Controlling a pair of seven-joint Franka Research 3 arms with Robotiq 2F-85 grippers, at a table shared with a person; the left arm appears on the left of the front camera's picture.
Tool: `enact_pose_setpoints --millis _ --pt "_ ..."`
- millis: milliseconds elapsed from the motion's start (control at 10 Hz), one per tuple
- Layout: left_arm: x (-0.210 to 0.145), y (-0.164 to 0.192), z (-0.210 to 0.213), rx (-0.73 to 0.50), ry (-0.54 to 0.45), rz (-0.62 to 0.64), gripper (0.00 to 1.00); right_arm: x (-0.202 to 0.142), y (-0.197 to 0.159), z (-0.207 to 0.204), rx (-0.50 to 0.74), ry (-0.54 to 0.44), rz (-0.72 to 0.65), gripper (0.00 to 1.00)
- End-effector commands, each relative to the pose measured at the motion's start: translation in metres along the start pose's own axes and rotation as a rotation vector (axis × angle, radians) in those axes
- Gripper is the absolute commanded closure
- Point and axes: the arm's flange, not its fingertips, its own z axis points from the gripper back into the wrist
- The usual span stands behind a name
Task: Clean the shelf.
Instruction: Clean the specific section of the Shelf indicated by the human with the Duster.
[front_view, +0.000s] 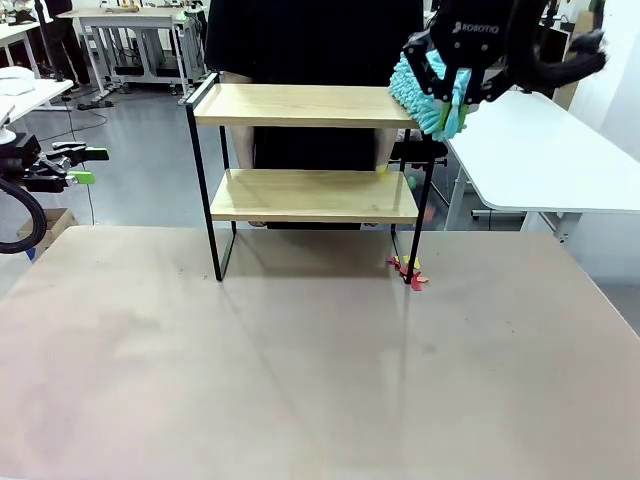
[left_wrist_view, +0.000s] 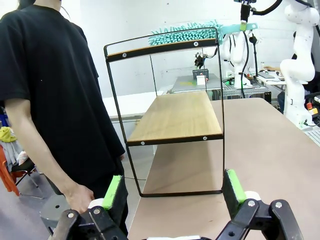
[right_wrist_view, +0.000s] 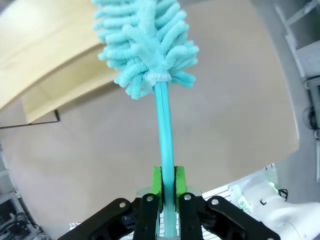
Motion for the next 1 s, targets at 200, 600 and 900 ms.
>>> enact_pose_setpoints --millis 200,600,900 --pt "0.004 -0.002 0.0 0.001 -0.003 -0.005 0.0 0.0 0.0 0.0 0.0 0.0 0.0 0.87" --pt "0.004 -0.002 0.0 0.001 -0.003 -0.005 0.0 -0.01 0.003 0.015 0.106 -0.089 0.08 0.87" --pt "0.004 -0.002 0.0 0.001 -0.003 -0.005 0.0 -0.019 -0.02 0.049 0.23 -0.229 0.242 0.87"
